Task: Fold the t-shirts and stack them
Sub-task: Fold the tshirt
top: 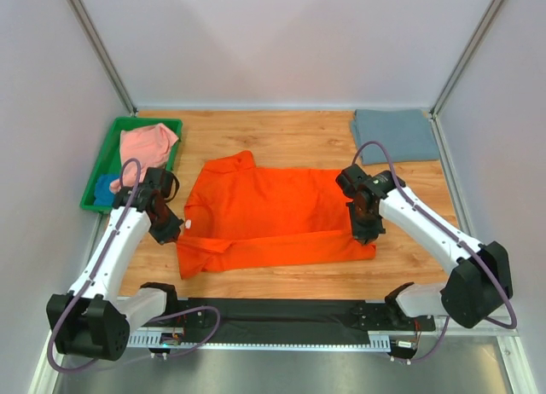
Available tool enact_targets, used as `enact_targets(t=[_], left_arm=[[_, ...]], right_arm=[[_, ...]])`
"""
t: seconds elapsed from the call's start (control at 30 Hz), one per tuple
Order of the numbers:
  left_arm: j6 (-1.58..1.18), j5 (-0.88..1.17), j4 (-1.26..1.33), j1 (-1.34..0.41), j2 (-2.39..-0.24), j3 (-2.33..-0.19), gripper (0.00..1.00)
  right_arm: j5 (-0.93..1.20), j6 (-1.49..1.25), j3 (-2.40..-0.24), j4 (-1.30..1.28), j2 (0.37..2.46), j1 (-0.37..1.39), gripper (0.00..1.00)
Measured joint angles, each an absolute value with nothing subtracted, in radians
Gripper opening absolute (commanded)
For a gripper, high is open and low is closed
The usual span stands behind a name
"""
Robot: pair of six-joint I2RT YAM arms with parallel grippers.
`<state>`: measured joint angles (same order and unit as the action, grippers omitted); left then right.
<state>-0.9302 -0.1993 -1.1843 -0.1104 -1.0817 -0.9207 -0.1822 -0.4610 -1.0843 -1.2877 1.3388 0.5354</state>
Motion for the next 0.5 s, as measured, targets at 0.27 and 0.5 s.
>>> enact_targets(t=[0.27, 0.5], left_arm=[[-0.929, -0.197, -1.160, -0.110, -1.118, -0.921, 0.00], [-0.920, -0.196, -1.110, -0.110, -1.296, -0.928, 0.00]], right_arm=[[-0.173, -0.470, -1.039, -1.255, 1.338, 0.535, 0.00], [-0.154, -0.427, -1.018, -1.147, 1.472, 0.481, 0.00]])
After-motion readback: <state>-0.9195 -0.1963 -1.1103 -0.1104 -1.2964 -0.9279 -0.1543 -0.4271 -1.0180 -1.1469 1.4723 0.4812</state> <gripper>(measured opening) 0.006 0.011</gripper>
